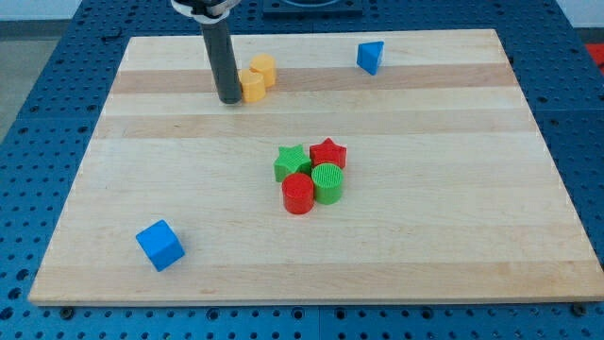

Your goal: Push the blue triangle above the yellow hexagon

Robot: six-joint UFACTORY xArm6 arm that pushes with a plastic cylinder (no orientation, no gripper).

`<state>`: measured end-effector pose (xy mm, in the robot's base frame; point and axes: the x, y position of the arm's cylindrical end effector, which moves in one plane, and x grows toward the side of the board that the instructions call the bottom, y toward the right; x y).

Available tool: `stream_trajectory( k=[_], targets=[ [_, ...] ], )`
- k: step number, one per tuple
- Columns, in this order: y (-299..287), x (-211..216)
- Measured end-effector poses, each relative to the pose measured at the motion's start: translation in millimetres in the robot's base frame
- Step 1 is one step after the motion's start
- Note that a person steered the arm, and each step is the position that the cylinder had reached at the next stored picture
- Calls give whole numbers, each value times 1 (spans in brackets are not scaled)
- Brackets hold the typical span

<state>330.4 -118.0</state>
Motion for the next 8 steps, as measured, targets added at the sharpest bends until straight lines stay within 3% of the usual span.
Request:
stream_trajectory(
  k=[1,2,4,5,6,8],
  targets=[
    [-1,18],
    [41,23],
    [209,-2],
    [266,-28],
    [263,-69],
    [209,-77]
  ],
)
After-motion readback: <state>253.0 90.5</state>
